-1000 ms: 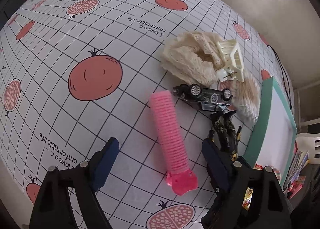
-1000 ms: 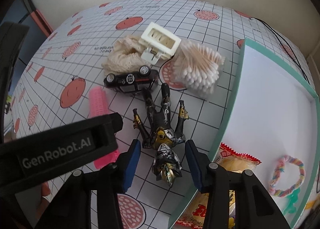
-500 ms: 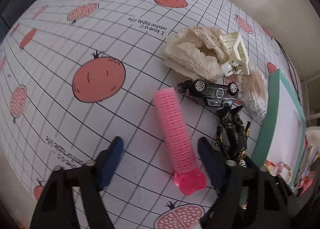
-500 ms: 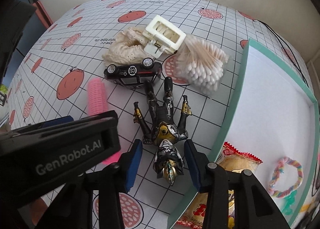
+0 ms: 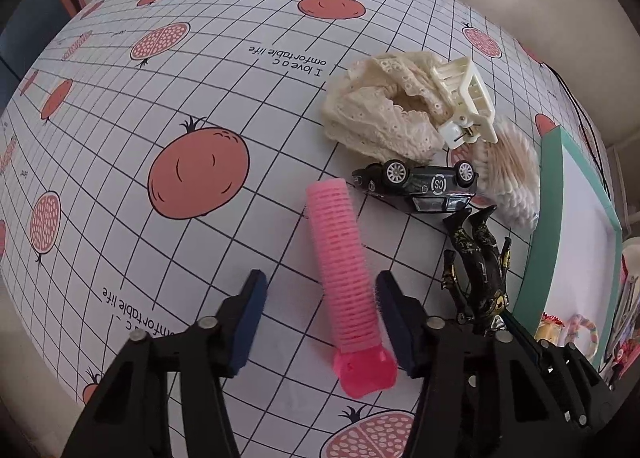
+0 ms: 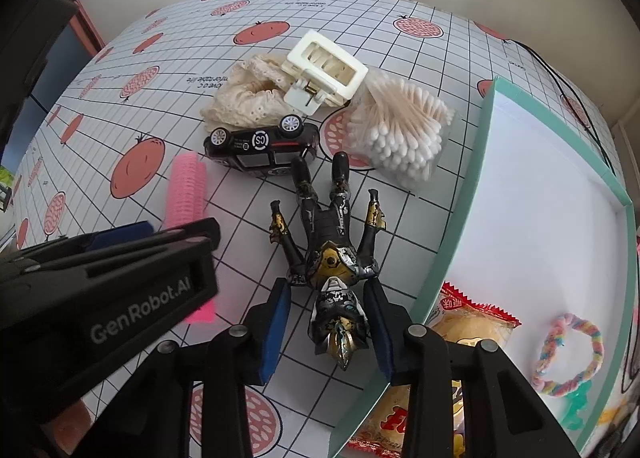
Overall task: Organize objects
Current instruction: 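Grasp the pink roller with the left tool while the right tool grasps the action figure, then carry the action figure into the tray with the right tool while the left tool carries the roller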
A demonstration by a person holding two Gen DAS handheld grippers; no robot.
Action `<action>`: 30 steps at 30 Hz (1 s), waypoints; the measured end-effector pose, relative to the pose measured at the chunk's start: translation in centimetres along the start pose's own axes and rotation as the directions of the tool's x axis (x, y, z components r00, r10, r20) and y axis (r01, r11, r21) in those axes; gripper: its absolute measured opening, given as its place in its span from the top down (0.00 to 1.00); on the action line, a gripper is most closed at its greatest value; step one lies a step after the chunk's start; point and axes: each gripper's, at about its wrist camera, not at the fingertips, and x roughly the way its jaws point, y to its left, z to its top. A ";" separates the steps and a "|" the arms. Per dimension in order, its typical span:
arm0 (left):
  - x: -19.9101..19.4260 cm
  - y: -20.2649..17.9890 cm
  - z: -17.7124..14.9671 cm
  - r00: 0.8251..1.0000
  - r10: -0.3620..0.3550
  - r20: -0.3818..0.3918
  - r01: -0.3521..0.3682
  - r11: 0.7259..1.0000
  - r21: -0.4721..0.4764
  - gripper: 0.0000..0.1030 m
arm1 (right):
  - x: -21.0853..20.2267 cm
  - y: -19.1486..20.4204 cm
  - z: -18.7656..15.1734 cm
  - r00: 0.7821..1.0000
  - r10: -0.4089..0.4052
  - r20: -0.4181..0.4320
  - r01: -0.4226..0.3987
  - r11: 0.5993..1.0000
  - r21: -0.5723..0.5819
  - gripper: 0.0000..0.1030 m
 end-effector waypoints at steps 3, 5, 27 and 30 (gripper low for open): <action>-0.2 -0.1 -0.1 1.000 0.002 0.008 -0.002 1.000 0.020 0.65 | 0.0 -0.2 0.1 1.000 0.003 -0.001 -0.003 1.000 0.000 0.61; -0.3 -0.2 -0.3 1.000 0.006 0.011 -0.006 1.000 0.031 0.72 | -0.2 -0.3 0.1 1.000 0.005 -0.002 -0.005 1.000 0.002 0.61; -1.3 1.5 -1.5 1.000 0.002 0.009 -0.003 0.999 0.041 0.75 | -0.3 -1.4 0.6 1.000 0.026 0.005 -0.026 0.998 0.063 0.72; -1.5 1.5 -1.0 1.000 0.004 0.014 -0.004 1.000 0.030 0.75 | -1.1 -1.9 0.9 0.999 0.046 0.027 -0.049 0.995 0.083 0.72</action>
